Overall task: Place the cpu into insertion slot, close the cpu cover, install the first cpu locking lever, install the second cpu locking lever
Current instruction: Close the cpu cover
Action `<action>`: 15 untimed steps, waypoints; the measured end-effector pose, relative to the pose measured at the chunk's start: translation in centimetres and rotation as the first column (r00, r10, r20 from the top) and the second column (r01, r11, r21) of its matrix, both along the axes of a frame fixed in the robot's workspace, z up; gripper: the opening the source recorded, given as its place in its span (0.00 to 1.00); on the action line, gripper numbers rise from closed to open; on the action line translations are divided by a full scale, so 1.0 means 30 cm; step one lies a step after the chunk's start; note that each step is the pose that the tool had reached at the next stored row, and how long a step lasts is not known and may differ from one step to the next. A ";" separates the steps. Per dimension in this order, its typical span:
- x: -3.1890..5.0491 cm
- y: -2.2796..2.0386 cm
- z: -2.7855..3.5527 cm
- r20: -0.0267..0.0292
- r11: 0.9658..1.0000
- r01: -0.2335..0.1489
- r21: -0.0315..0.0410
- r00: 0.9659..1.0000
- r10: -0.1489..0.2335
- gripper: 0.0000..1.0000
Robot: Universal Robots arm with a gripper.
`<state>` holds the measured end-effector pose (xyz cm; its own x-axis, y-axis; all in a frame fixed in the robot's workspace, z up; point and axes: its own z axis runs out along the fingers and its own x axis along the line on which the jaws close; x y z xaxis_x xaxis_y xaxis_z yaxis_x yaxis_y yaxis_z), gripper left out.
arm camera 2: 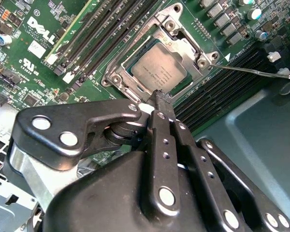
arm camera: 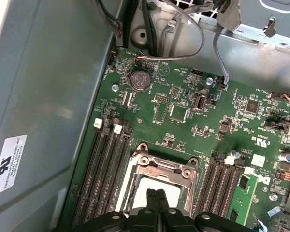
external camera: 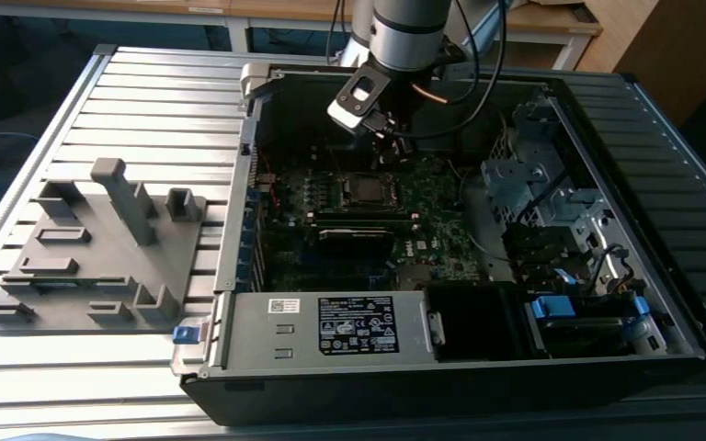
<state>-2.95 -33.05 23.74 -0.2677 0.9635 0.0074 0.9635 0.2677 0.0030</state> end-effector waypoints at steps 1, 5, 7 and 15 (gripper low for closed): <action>0.000 0.000 0.000 0.000 1.000 -0.001 0.000 1.000 0.001 0.10; 0.000 0.000 0.000 0.000 1.000 -0.023 0.000 1.000 0.023 0.10; 0.000 0.000 0.000 0.000 1.000 -0.030 0.000 1.000 0.030 0.10; 0.000 0.000 0.000 0.000 0.999 -0.034 0.001 0.999 0.034 0.10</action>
